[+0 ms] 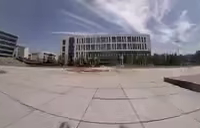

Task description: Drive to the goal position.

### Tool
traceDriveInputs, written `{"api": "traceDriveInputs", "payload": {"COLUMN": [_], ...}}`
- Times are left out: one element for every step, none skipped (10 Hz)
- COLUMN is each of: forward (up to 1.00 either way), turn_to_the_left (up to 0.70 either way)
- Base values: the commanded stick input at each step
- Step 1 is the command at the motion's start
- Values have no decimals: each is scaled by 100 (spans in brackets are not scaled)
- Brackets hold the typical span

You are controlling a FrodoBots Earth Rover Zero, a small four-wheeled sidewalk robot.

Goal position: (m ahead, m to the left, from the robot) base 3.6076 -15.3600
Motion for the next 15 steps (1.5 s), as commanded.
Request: {"api": "traceDriveInputs", "payload": {"forward": [70, 70, 70, 70, 70, 70, 70, 70, 70, 70, 70, 70, 70, 70, 70], "turn_to_the_left": [0, 0, 0, 0, 0, 0, 0, 0, 0, 0, 0, 0, 0, 0, 0]}}
